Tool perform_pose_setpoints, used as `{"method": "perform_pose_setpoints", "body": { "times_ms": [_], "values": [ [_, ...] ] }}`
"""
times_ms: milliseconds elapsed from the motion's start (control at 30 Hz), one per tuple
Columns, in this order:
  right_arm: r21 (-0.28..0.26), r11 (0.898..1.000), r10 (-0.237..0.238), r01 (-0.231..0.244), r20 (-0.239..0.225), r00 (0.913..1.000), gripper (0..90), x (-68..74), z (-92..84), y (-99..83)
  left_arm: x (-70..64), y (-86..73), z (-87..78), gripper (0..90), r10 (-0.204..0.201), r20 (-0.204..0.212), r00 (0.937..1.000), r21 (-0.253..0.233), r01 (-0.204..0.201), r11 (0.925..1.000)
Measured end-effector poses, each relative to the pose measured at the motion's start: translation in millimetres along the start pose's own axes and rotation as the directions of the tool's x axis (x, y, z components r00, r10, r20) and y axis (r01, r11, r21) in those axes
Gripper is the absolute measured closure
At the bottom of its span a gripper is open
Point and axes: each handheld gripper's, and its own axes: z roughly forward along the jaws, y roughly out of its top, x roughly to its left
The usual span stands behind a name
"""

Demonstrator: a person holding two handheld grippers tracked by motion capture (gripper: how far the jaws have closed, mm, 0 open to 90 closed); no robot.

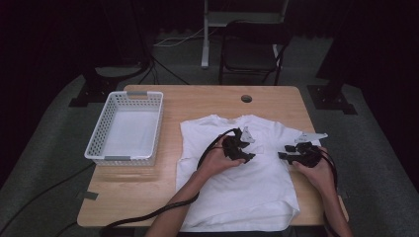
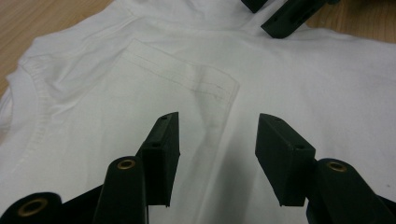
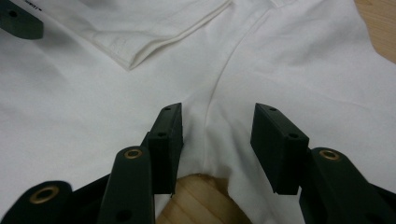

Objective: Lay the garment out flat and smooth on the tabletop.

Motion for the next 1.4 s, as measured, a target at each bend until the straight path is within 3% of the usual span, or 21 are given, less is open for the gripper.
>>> {"method": "perform_pose_setpoints", "body": {
  "times_ms": [733,1033,1300,1400],
  "values": [
    [-0.026,1.0,0.016,-0.017,-0.013,0.9998,56.8,-3.0,-5.7,-8.5,2.0,17.3,26.4,54.9,-0.029,-0.002,0.9996,0.021,0.029,0.9994],
    [-0.044,0.999,0.024,-0.025,-0.024,0.9994,57.0,-4.5,-5.8,-10.8,1.7,20.0,39.2,59.1,-0.061,0.006,0.9981,0.032,0.061,0.9976],
    [-0.052,0.998,0.032,-0.034,-0.029,0.9991,57.6,-5.4,-6.0,-11.9,1.3,16.8,33.8,81.0,-0.066,-0.002,0.9978,0.024,0.066,0.9975],
    [-0.054,0.998,0.033,-0.034,-0.03,0.999,58.1,-6.0,-6.1,-12.2,-1.1,15.0,31.6,84.7,-0.052,-0.002,0.9987,0.027,0.052,0.9983]
  ]
}}
